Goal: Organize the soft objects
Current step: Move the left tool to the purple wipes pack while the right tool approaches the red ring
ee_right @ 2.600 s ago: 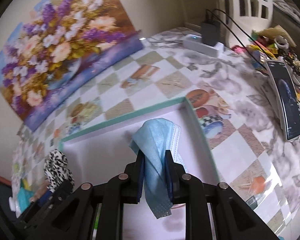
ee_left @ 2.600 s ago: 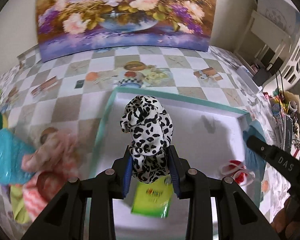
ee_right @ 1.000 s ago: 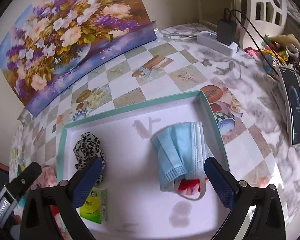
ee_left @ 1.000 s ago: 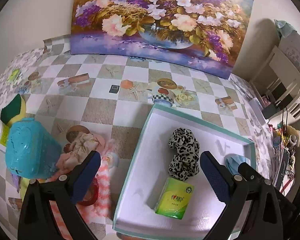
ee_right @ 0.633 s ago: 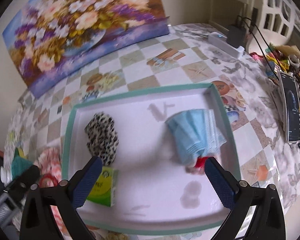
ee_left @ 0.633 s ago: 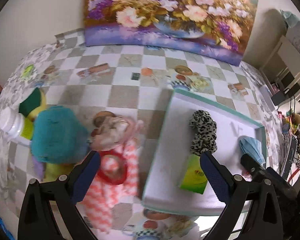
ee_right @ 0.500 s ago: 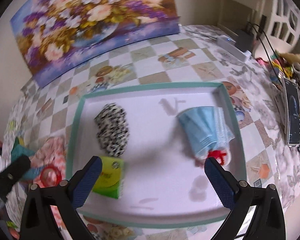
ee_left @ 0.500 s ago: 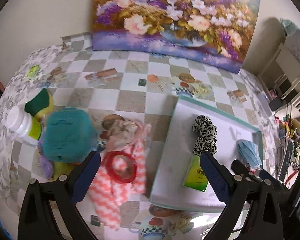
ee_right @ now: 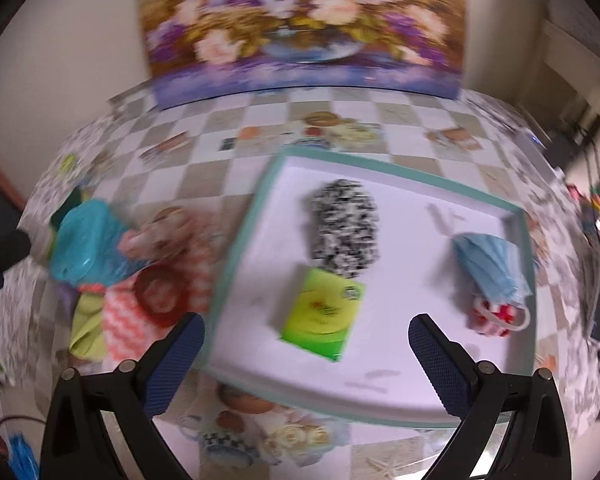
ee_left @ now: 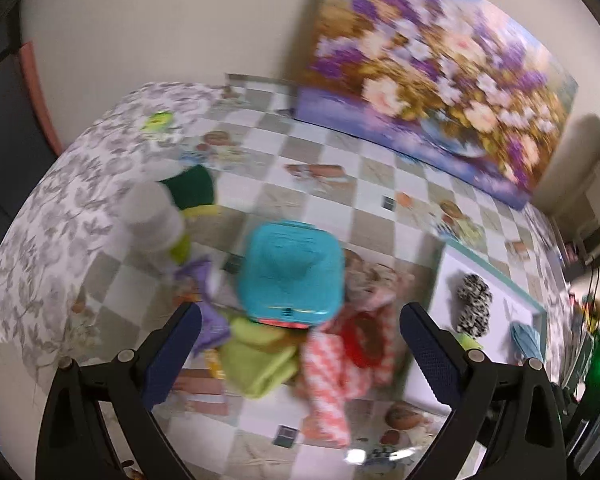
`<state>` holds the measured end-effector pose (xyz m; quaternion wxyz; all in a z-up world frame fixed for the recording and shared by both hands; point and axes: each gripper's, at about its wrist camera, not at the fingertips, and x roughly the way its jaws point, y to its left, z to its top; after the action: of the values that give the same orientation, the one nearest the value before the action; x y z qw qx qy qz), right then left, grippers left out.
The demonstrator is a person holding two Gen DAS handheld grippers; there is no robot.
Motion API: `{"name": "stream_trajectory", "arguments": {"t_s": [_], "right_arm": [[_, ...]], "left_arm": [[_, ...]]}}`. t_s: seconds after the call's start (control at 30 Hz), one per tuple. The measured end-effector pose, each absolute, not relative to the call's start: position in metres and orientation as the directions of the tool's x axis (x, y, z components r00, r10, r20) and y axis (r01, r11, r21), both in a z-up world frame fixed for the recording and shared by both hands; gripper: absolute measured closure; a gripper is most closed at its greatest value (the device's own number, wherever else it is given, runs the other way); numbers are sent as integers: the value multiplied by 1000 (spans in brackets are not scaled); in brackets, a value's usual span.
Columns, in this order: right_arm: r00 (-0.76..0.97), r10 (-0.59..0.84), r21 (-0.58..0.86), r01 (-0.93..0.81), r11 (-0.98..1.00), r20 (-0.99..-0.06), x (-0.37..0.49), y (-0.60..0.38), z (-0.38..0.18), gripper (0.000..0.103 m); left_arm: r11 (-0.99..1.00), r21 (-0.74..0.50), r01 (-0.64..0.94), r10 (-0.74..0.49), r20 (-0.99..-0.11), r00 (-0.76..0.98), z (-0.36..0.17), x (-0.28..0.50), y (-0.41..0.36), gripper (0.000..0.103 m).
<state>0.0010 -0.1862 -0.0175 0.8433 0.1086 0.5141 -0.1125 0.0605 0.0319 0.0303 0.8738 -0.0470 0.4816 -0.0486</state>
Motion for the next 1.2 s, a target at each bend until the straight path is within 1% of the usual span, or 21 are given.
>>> {"name": "stream_trajectory", "arguments": {"t_s": [0.17,0.33,0.5,0.73,0.87,1.07,1.2], "right_arm": [[453,18,128,212,969,-891,7,-156,-20,0],[445,108,194,152,969,-889,16,-133,-27,0],[451,174,255,124,959,-875,24,-125,-31,0],[428,208,287,129,949,-879,35,-124,-40,0],[419,217,295,133,946,-882,40,-124,-45,0],[433,241,326,134,936,-869,51,-127,-49,0],[452,248,333,117,936,-857,56,-126,-49,0]], "left_arm": [[992,-123,-18,-95,-840,534,22,58,67,3],[983,-164,-83,-105,-873,476,-5,61,99,3],[977,-179,-119,-107,-886,452,-23,63,112,3],[949,-256,-185,-141,-866,479,-32,68,128,3],[945,-252,-208,-138,-886,443,-44,83,130,3],[952,-201,-233,-96,-914,393,-59,98,129,3],[946,-228,-232,-125,-914,386,-66,104,130,3]]}}
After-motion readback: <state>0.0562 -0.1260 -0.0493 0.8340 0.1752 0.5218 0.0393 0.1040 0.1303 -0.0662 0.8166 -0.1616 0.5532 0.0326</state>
